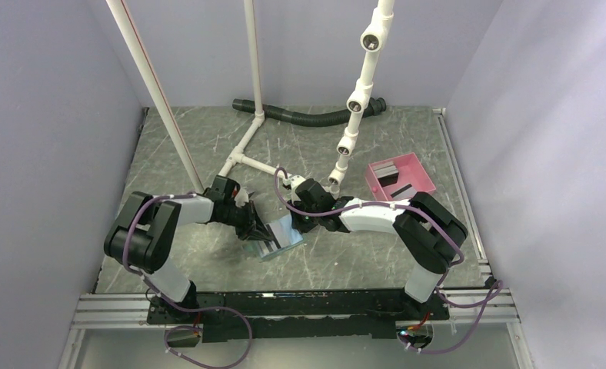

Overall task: Put the credit cards into the card holder
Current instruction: Insert the credit card into the card holder.

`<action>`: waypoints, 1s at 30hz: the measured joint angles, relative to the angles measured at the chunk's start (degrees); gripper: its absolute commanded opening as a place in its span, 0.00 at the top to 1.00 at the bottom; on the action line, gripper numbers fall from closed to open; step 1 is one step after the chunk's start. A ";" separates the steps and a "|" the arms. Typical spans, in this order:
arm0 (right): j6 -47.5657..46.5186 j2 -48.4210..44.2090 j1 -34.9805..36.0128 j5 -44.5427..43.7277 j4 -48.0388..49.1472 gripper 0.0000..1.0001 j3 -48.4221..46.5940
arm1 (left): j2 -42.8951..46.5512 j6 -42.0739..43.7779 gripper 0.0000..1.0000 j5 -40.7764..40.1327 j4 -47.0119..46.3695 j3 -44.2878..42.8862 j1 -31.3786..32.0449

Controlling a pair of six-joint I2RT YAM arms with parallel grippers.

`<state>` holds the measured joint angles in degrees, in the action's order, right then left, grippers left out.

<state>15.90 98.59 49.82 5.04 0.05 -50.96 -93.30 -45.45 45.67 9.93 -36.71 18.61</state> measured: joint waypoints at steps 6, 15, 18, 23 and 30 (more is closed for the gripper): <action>0.00 0.00 0.00 -0.02 0.00 1.00 0.00 | -3.08 2.84 1.00 2.86 1.55 -2.10 -0.87; 0.00 0.00 0.00 -0.02 0.02 1.00 0.00 | -3.58 2.75 1.00 3.98 3.34 -2.29 -2.58; -0.02 0.00 0.00 -0.02 0.00 1.00 0.00 | -2.89 2.78 1.00 3.58 4.33 -2.01 -2.69; -0.02 0.00 0.00 -0.02 0.02 1.00 0.00 | -2.95 2.54 1.00 3.87 4.96 -1.97 -2.91; -0.07 0.00 0.00 -0.04 0.04 1.00 0.02 | -4.90 2.32 1.00 4.50 8.70 -4.13 -3.26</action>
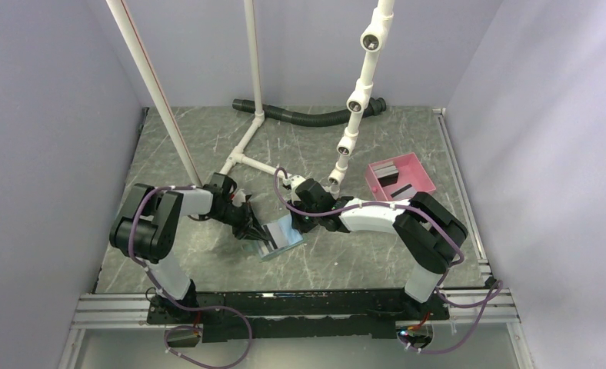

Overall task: Put the credit cards into the card holder
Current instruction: Insert the credit card into the card holder.

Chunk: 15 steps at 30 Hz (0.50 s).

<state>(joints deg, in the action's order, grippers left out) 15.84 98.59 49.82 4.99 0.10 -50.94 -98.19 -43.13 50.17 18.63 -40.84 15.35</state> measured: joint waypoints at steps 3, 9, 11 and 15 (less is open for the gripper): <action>0.00 -0.02 0.00 0.02 0.13 1.00 0.07 | 0.50 -0.11 1.00 -1.68 3.61 -1.33 0.00; 0.00 0.00 0.00 0.55 0.44 1.00 0.13 | 2.75 -1.14 1.00 -5.03 9.55 -3.37 0.11; -0.02 0.00 0.00 0.68 0.76 1.00 0.26 | 2.75 -1.38 1.00 -5.51 10.49 -4.02 0.11; -0.04 0.00 -0.02 1.20 1.81 1.00 0.72 | 2.69 -1.79 1.00 -5.62 11.15 -4.22 0.11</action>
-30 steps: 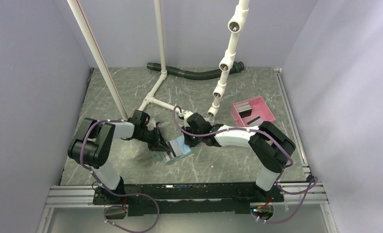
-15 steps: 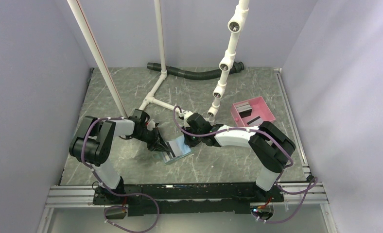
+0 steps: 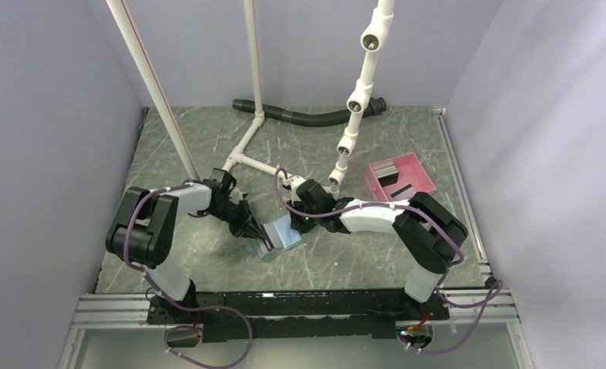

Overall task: Put the credit cards into the card holder
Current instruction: Insert the credit card into the card holder.

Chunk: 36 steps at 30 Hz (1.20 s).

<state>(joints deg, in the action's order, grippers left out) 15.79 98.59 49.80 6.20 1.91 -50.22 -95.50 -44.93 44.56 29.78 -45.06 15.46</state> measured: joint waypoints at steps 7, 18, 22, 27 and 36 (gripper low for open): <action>-0.04 0.00 0.02 0.37 1.16 1.00 0.50 | -2.45 -0.22 1.00 1.73 -1.73 0.00 0.15; -0.39 -0.02 0.00 0.52 1.66 1.00 0.72 | -5.73 1.90 1.00 4.42 -2.91 -1.16 0.15; -0.39 -0.02 0.00 0.52 1.66 1.00 0.74 | -6.84 2.08 1.00 5.92 -4.37 -1.16 0.15; -0.39 -0.02 0.00 0.55 1.68 1.00 0.74 | -7.13 1.51 1.00 6.99 -7.48 -0.11 0.13; 0.33 -0.09 0.00 0.46 1.53 1.00 0.74 | -3.13 -2.51 1.00 2.84 -12.96 2.56 3.28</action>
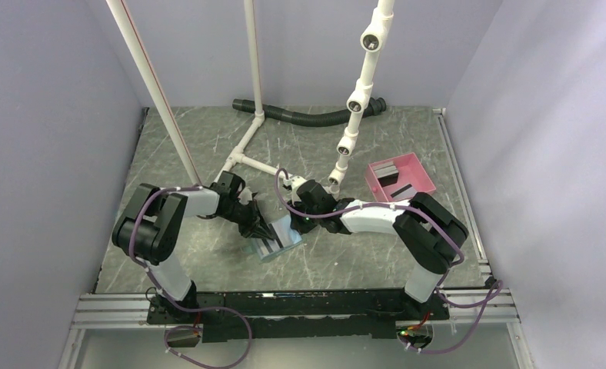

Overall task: Put the credit cards into the card holder
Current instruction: Insert the credit card into the card holder.

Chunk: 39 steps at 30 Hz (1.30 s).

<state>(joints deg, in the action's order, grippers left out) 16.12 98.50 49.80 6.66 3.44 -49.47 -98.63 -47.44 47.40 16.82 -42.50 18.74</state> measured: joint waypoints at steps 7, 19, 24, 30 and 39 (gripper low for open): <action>1.57 -1.81 0.02 -0.11 -4.46 0.97 -0.04 | 1.49 -2.03 1.00 -5.92 -1.70 -0.57 3.93; 4.07 -6.49 0.11 -0.50 -13.07 0.78 -1.70 | 7.30 -1.09 0.52 -14.43 1.92 -1.20 5.40; 4.59 -6.49 0.13 -0.20 -13.68 0.78 -1.90 | 8.74 -0.15 0.55 -15.80 4.33 -1.55 5.35; 4.96 -6.49 0.11 0.24 -13.68 0.78 -1.95 | 8.50 0.04 0.61 -16.46 4.94 -1.62 5.40; 5.16 -6.47 0.11 1.33 -13.64 0.78 -2.27 | 4.33 -0.33 0.47 -22.27 8.35 -7.50 8.70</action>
<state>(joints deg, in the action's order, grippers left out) 21.28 92.03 49.91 7.99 -10.20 -51.75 -94.30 -47.77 25.12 25.17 -50.00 27.44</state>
